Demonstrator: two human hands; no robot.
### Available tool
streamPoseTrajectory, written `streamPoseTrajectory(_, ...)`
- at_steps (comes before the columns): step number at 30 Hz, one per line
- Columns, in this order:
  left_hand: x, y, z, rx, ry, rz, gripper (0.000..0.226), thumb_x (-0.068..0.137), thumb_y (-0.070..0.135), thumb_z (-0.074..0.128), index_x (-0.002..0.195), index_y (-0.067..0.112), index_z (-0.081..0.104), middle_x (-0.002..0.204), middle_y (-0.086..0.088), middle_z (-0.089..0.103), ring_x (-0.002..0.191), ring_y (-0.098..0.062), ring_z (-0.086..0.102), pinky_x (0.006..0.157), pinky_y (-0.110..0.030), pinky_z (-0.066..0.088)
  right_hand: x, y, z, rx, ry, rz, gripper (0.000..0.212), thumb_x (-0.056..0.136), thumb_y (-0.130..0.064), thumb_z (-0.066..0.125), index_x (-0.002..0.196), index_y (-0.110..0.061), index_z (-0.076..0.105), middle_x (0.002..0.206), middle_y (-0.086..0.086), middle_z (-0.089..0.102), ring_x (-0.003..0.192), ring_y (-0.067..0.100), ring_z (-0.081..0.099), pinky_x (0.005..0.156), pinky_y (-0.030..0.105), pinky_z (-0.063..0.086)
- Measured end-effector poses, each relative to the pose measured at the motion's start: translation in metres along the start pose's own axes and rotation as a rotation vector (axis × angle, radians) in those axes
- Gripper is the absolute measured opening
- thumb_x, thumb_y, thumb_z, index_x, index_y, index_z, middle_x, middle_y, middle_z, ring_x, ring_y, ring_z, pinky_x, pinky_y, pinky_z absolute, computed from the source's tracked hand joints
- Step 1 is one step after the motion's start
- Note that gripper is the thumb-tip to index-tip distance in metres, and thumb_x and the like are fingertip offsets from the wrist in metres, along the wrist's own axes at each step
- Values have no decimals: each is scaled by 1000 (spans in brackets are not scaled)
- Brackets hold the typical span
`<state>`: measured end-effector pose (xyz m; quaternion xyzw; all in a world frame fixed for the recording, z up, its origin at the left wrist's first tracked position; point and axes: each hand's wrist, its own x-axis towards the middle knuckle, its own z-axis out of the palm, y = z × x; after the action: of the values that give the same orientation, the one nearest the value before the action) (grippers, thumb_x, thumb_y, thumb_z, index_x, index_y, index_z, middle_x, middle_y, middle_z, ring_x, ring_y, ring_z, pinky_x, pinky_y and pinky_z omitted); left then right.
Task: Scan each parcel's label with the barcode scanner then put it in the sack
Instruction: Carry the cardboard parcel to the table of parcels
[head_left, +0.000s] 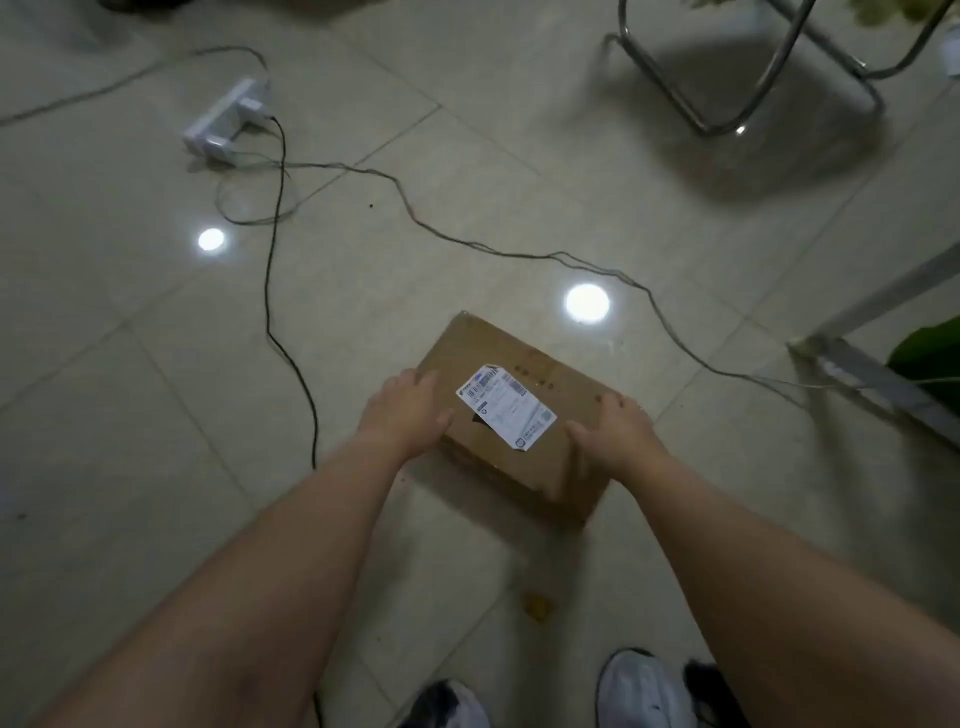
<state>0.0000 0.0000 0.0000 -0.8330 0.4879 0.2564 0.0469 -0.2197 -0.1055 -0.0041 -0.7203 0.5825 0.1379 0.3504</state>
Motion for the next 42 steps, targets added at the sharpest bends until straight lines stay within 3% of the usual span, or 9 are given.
streamPoseTrajectory(6, 52, -12, 58, -125, 77, -107, 81, 92, 54, 49, 152, 13, 13, 155, -17, 19, 138, -37, 25, 110, -45, 27, 29, 30, 55, 89, 142, 80, 85, 90, -42, 62, 154, -19, 10, 161, 11, -8, 147, 33, -2, 115, 47, 21)
streamPoseTrajectory(10, 63, -22, 75, -280, 112, -202, 97, 86, 62, 54, 153, 10, 7, 153, -20, 21, 138, -37, 26, 110, -47, 27, 28, 45, 78, 258, 267, 72, 95, 85, -44, 69, 154, -19, 9, 162, 5, -10, 145, 34, 16, 113, 43, 26)
streamPoseTrajectory(13, 68, -32, 77, -485, 87, -253, 101, 79, 63, 63, 149, 7, 18, 149, -19, 32, 134, -35, 35, 108, -44, 34, 25, 52, 92, 594, 312, 204, 107, 79, -44, 76, 154, -19, 4, 159, 13, 11, 140, 31, 31, 109, 38, 32)
streamPoseTrajectory(16, 69, -42, 79, -736, 117, -284, 79, 76, 53, 73, 132, 7, 40, 133, -12, 51, 117, -28, 52, 95, -37, 45, 29, 57, 106, 901, 235, 357, 100, 70, -52, 80, 144, -11, 27, 142, 12, 47, 125, 31, 49, 107, 43, 41)
streamPoseTrajectory(20, 61, -48, 80, -1010, 160, -332, 59, 76, 40, 78, 113, 11, 41, 115, -5, 52, 97, -19, 52, 68, -25, 44, 42, 49, 95, 1037, 214, 313, 93, 64, -49, 85, 138, -14, 39, 131, 4, 55, 114, 25, 57, 99, 46, 49)
streamPoseTrajectory(23, 53, -51, 68, -1139, 186, -368, 64, 76, 39, 79, 117, 13, 37, 118, -4, 49, 102, -21, 54, 75, -33, 50, 51, 28, 63, 1017, 212, 196, 91, 67, -44, 85, 141, -16, 39, 128, 1, 55, 112, 21, 56, 96, 40, 50)
streamPoseTrajectory(25, 41, -52, 45, -1232, 235, -388, 70, 76, 37, 79, 125, 10, 37, 119, -4, 51, 103, -20, 57, 82, -36, 53, 51, 8, 35, 979, 220, 124, 89, 69, -42, 84, 140, -16, 38, 125, 0, 54, 109, 19, 55, 94, 38, 49)
streamPoseTrajectory(34, -82, -21, -129, -1372, 306, -450, 44, 83, 29, 74, 118, 17, 49, 95, 9, 60, 81, -4, 60, 65, -19, 53, -65, -82, -119, 929, 179, -10, 88, 71, -37, 84, 140, -14, 36, 124, -2, 56, 107, 13, 58, 80, 21, 46)
streamPoseTrajectory(42, -256, 33, -362, -1348, 341, -464, 53, 81, 30, 75, 124, 12, 49, 110, 0, 59, 86, -7, 60, 69, -22, 53, -272, -157, -305, 942, 124, -54, 89, 74, -37, 82, 144, -17, 31, 126, -2, 52, 111, 15, 54, 84, 24, 46)
